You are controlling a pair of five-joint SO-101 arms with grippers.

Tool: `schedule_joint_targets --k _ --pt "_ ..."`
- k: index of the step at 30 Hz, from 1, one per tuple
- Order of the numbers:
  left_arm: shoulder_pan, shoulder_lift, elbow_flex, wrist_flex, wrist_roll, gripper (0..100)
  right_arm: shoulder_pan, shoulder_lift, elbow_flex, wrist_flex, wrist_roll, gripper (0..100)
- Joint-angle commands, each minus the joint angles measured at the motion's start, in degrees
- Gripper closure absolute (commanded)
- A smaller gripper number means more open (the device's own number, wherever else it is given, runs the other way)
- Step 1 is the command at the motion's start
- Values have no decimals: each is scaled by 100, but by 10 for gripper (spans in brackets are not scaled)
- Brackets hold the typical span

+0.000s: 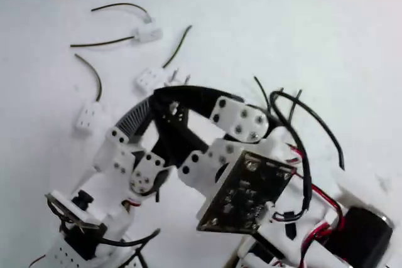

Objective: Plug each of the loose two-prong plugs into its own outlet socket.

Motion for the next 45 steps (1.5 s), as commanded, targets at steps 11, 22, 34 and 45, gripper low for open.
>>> schedule_joint_targets --k 11,22,34,45 --pt "-40 -66 -264 -88 44 977 1525 -4 1653 -1525 316 980" --pt "-40 -66 -264 -79 44 977 1622 -101 1618 -1525 571 980" --pt "-13 -66 -299 79 44 977 664 585 62 -1516 554 981" --pt "-40 -66 -308 79 44 977 1191 1789 -273 -1534 545 981"
